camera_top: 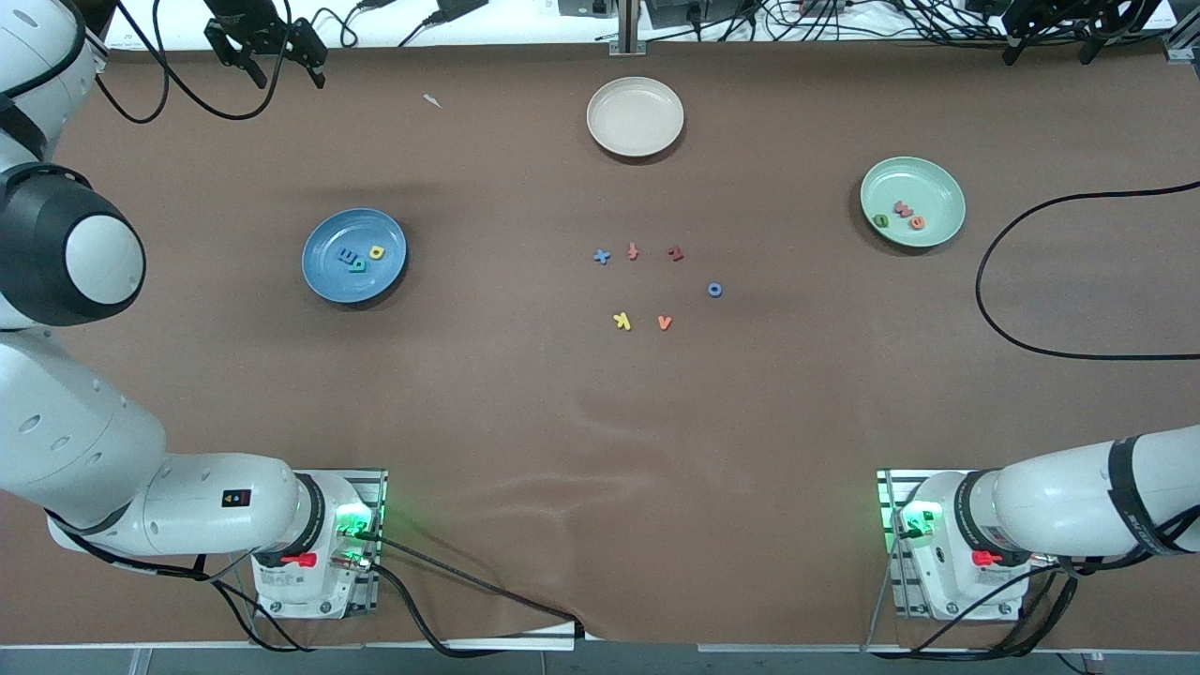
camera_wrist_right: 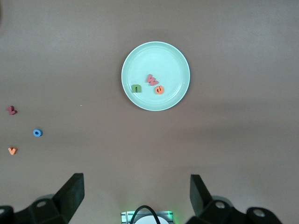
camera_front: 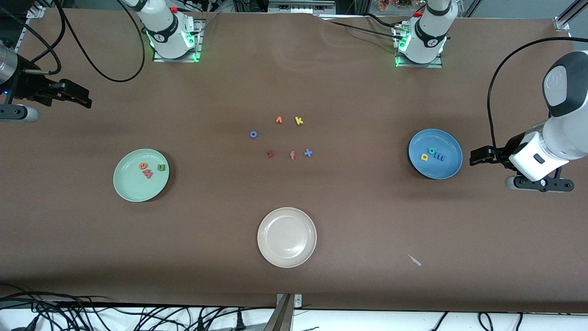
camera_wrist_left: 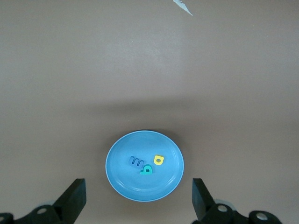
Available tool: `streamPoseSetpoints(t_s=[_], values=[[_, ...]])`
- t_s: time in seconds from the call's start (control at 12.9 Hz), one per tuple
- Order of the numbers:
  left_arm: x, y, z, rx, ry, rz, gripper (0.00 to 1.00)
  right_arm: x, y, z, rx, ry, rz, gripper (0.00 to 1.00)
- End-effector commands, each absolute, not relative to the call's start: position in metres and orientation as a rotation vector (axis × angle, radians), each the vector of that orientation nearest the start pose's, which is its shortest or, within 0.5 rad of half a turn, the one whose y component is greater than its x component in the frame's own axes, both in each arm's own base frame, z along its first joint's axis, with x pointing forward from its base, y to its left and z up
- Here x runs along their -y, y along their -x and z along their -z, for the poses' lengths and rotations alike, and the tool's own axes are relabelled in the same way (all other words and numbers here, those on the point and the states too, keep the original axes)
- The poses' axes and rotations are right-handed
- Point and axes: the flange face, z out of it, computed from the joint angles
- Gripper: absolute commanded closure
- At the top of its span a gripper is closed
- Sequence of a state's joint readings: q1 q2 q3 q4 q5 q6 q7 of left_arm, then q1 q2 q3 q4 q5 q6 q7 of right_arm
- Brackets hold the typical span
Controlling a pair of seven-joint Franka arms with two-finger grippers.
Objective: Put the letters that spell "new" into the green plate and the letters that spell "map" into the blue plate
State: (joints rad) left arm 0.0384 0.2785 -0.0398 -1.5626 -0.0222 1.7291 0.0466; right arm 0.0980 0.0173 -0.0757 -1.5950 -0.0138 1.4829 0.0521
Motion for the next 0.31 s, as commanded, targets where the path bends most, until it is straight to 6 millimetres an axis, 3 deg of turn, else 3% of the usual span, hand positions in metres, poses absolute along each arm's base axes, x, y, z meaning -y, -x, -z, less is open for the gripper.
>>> streamPoseSetpoints(t_s=[0.0,0.23], values=[[0.0023,-0.6314,-0.4777,-0.076,3.171,-0.157,0.0,-0.0104,-0.5459,-0.5973,-0.034,3.146,-0.203,0.0],[0.0075,-0.6314,-0.4783,-0.075,3.173,-0.157,0.0,-0.0104,-0.5459,-0.5973,-0.034,3.146,-0.203,0.0]])
